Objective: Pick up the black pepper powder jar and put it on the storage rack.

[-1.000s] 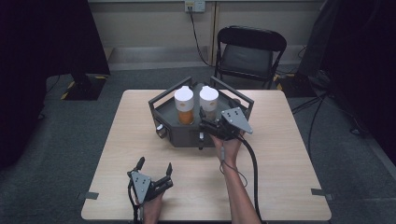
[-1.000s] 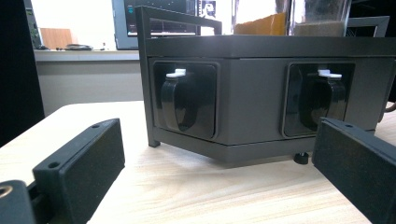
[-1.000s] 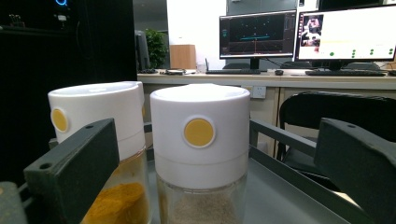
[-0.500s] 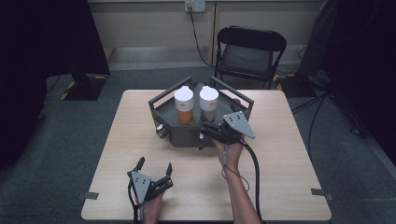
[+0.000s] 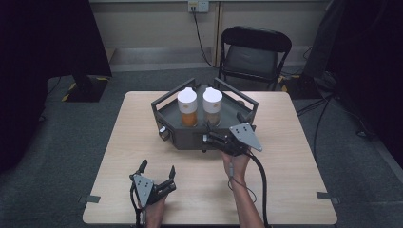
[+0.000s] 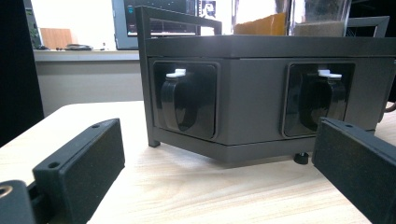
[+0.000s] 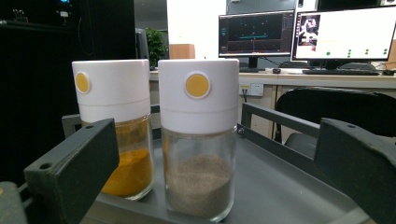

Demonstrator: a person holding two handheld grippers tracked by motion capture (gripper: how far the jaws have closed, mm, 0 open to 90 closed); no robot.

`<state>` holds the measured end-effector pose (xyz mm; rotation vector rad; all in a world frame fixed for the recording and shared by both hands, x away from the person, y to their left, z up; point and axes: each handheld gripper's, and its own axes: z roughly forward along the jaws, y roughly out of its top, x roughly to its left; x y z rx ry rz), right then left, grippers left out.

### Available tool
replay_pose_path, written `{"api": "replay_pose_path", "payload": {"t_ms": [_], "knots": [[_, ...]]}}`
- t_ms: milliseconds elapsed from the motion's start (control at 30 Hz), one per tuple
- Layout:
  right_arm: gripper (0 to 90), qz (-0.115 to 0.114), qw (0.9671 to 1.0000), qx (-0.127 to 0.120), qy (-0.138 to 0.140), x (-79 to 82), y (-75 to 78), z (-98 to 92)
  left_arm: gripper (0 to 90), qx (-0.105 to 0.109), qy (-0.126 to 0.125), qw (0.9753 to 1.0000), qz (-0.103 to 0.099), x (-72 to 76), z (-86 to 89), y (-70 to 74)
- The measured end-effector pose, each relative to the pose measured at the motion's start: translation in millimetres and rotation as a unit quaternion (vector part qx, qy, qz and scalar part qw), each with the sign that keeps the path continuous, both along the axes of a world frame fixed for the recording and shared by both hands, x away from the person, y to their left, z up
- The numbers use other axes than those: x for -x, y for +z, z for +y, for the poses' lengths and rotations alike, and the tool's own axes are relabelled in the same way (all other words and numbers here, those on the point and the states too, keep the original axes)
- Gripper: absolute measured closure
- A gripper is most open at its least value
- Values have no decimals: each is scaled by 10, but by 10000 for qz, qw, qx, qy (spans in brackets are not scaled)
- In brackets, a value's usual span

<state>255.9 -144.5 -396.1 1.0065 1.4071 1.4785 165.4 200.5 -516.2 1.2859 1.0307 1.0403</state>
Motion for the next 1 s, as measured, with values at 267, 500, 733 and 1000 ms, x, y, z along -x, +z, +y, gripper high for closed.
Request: {"api": "replay_pose_path", "payload": {"t_ms": [267,500,733,1000], "knots": [[0,26,10000,-12,41,93,-77,-19,20,-2,-5,10000,-4,-1,2,-1],[0,17,10000,-2,25,184,-126,-29,20,-4,-12,10000,-4,-1,5,-1],[0,47,10000,-10,37,279,-150,-70,18,-3,-12,10000,-5,-1,5,-2],[0,99,9999,51,-6,365,-238,-67,17,-1,-13,10000,-9,-1,6,-3]]}}
